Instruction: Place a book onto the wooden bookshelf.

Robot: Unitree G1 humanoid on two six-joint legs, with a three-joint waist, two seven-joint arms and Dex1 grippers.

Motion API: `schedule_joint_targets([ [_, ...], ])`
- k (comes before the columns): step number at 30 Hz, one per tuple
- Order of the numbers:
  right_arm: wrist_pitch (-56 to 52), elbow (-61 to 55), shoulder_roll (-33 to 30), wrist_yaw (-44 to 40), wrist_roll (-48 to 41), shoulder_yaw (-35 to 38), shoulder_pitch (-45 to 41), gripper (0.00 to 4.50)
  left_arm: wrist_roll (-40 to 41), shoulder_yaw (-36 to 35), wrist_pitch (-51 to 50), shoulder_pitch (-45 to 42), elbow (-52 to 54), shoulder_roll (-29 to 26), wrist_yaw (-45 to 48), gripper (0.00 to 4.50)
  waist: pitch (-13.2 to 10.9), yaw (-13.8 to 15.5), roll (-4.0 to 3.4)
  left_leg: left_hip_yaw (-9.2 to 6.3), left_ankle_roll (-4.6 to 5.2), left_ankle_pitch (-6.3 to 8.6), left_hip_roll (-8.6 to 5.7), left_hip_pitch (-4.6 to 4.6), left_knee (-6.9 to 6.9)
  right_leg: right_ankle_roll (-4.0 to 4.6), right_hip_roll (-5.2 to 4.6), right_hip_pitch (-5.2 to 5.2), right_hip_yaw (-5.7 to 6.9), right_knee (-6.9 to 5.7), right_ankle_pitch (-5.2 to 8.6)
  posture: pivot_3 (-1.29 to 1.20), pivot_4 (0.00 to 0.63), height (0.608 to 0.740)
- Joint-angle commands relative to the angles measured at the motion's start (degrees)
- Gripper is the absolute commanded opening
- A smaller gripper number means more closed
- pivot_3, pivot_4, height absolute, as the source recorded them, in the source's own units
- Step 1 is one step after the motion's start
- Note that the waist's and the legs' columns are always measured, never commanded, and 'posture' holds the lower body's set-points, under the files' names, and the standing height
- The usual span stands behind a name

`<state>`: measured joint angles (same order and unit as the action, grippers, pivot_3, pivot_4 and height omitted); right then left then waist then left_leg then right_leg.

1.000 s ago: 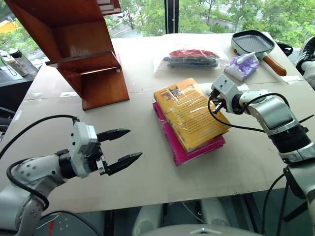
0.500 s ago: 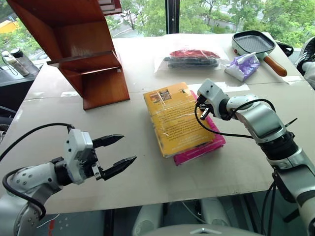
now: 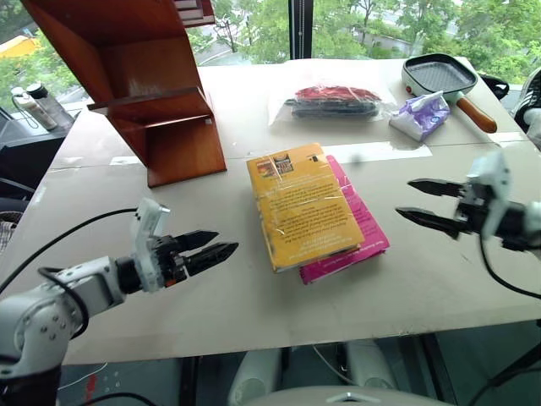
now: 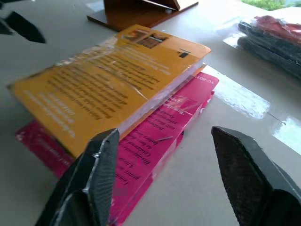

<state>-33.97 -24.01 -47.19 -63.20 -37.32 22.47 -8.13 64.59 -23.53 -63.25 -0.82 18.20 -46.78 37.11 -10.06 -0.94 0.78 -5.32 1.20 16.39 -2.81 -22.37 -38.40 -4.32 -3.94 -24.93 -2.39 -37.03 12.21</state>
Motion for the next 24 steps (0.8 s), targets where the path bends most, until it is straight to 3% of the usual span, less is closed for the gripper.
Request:
schedule_joint_targets([
  [1, -1.9, -6.7, -1.7, -1.4, -8.7, 7.3, 2.8, 4.47, 6.1, 0.4, -8.3, -4.6, -5.8, 0.0, -3.7, 4.5, 0.0, -0.9, 0.07, 0.12, 0.01, 0.01, 0.02, 0.29, 0.01, 0.02, 0.05, 0.23, -0.11, -0.02, -0.01, 0.0, 0.15, 0.74],
  [7, -1.9, -15.4, -1.0, 3.2, -13.5, 12.3, 10.4, 4.47, 8.4, 3.3, -17.6, -20.1, -22.9, 7.5, -11.3, 4.5, 0.0, -0.8, 0.16, 0.09, 0.02, 0.01, 0.01, 1.52, 0.02, -0.01, 0.07, 1.53, -0.06, 0.08, 0.03, 0.0, 0.15, 0.74],
  [13, -1.5, -21.1, -0.5, 9.1, -15.0, 13.3, 14.9, 4.47, 4.5, 4.4, -19.0, -29.1, -35.1, 15.4, -14.6, 4.5, 0.0, 0.0, 0.24, 0.13, -0.03, -0.01, -0.02, 1.53, -0.04, -0.01, 0.05, 1.53, -0.13, 0.08, 0.01, 0.0, 0.15, 0.74],
  [21, -0.9, -25.2, -0.4, 13.8, -16.7, 14.5, 19.5, 4.47, -2.0, 6.8, -15.5, -34.8, -44.5, 22.9, -8.7, 4.5, 0.1, 1.0, 0.3, 0.09, -0.27, -0.14, -0.08, 1.31, 0.01, -0.01, -0.07, 1.42, -0.08, 0.19, 0.01, 0.0, 0.15, 0.74],
  [24, -0.6, -26.4, -0.5, 15.2, -17.1, 13.9, 20.6, 4.5, -3.9, 7.3, -14.6, -34.9, -45.7, 23.6, -5.2, 3.27, 0.1, 1.0, 0.3, 0.1, -0.27, -0.14, -0.09, 1.27, 0.01, -0.01, -0.08, 1.4, -0.08, 0.22, 0.01, 0.0, 0.15, 0.74],
])
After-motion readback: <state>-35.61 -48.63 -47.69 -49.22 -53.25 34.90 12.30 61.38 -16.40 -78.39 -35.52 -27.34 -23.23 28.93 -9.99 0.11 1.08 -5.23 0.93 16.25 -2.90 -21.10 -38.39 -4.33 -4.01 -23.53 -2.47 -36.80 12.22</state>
